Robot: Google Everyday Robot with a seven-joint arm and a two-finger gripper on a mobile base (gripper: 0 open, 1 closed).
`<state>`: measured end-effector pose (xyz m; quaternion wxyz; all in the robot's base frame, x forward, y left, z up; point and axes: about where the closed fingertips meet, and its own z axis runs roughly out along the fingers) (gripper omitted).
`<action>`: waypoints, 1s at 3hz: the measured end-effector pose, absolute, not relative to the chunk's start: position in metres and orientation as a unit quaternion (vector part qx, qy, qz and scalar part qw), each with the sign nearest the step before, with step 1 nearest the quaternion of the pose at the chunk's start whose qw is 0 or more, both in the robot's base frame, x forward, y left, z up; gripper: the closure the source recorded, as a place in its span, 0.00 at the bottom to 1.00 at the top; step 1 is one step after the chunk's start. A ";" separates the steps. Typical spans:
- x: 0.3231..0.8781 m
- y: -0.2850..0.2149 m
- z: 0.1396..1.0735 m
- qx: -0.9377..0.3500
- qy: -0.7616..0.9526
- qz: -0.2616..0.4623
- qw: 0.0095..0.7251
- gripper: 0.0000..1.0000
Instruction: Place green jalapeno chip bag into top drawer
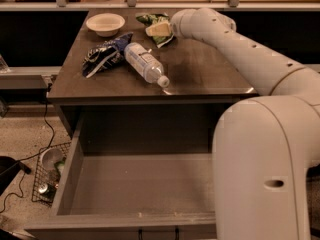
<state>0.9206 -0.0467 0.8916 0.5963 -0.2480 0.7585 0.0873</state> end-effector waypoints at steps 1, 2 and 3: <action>0.932 -0.028 0.879 -0.258 0.757 0.101 0.592 0.00; 0.941 -0.013 0.869 -0.265 0.758 0.113 0.585 0.15; 0.942 -0.011 0.868 -0.266 0.758 0.114 0.585 0.46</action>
Offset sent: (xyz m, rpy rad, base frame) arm 0.0368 0.0448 -0.0307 0.0199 0.0469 0.0891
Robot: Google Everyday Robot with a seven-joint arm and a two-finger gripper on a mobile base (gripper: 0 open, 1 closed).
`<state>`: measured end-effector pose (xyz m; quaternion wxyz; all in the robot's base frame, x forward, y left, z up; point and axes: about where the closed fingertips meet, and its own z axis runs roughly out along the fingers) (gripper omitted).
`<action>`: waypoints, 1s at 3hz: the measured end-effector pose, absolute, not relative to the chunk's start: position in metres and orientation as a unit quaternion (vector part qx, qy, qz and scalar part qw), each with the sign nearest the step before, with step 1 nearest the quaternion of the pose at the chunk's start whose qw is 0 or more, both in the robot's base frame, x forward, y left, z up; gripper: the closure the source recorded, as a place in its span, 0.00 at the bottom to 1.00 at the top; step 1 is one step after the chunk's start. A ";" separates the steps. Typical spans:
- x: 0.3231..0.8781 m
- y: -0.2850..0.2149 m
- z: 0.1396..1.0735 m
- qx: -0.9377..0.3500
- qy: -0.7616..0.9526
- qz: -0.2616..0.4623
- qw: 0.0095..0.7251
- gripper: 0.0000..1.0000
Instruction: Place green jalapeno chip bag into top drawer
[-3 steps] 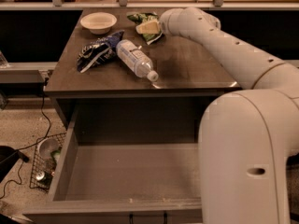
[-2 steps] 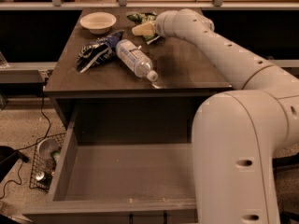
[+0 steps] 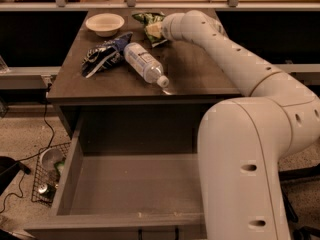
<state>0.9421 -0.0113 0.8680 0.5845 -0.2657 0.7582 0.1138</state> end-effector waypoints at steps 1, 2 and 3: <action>0.942 -0.009 0.866 -0.266 0.758 0.115 0.584 0.69; 0.942 -0.007 0.864 -0.267 0.759 0.116 0.583 0.92; 0.943 -0.005 0.863 -0.268 0.759 0.117 0.582 1.00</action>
Offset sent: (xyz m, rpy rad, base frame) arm 0.0002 0.0019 -0.0015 0.0001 0.0018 0.0022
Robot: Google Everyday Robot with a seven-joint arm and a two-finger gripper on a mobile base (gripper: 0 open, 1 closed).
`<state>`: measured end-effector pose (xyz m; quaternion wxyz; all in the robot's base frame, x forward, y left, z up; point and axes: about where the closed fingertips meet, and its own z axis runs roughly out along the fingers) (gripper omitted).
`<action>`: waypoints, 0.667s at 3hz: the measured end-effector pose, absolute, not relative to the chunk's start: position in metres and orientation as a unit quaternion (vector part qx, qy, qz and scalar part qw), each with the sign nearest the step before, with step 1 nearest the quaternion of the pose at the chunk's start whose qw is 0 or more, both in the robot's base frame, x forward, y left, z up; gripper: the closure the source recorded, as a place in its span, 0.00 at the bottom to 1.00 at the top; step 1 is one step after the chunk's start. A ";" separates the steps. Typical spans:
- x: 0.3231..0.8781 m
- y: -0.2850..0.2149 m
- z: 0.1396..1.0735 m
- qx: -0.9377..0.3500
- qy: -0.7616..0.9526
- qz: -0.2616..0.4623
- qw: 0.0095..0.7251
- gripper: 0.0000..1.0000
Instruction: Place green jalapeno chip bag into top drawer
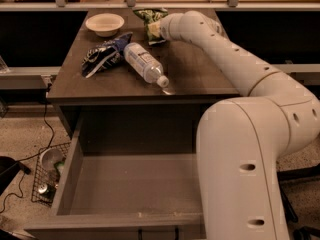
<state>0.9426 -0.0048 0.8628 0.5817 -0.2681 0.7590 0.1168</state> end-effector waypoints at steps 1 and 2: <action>0.943 -0.004 0.863 -0.268 0.759 0.117 0.582 1.00; 0.938 -0.015 0.885 -0.271 0.752 0.101 0.593 1.00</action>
Offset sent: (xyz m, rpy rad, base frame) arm -0.0176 -0.0348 0.0720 -0.0573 -0.1053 -0.0447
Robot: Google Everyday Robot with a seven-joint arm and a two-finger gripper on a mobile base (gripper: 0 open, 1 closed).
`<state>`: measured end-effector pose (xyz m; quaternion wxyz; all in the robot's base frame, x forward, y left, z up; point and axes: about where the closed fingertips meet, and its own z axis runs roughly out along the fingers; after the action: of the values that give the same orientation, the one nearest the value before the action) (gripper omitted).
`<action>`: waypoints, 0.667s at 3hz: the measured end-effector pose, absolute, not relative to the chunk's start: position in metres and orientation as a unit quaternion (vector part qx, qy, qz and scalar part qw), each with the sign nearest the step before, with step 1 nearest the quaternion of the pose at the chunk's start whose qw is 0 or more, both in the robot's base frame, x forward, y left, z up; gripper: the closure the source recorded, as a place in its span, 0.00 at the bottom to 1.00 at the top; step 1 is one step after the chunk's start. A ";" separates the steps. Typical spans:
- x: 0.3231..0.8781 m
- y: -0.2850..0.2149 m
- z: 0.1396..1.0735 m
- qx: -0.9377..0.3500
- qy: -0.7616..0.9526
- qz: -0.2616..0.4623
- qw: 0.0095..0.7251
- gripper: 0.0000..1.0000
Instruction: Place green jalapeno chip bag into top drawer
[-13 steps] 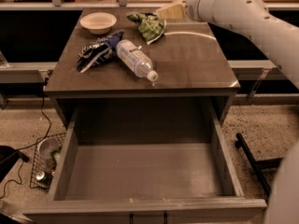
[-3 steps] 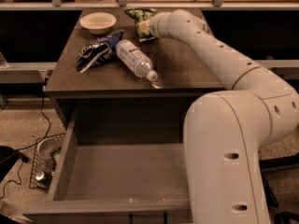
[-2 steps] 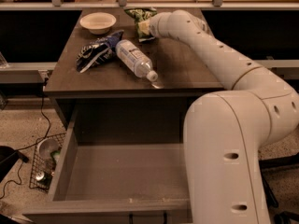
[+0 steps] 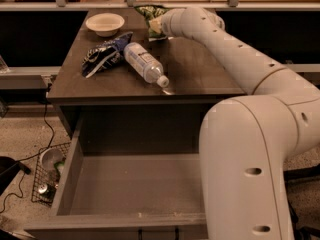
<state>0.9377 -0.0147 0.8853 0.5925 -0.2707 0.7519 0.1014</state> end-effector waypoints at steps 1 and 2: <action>0.926 -0.034 0.921 -0.272 0.741 0.073 0.609 1.00; 0.908 -0.053 0.947 -0.270 0.731 0.057 0.624 1.00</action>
Offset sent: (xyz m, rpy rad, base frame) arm -0.0623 -0.0672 0.0987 -0.0552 -0.1536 -0.0820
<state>0.9081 -0.0526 0.9474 0.6241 -0.2698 0.7311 0.0566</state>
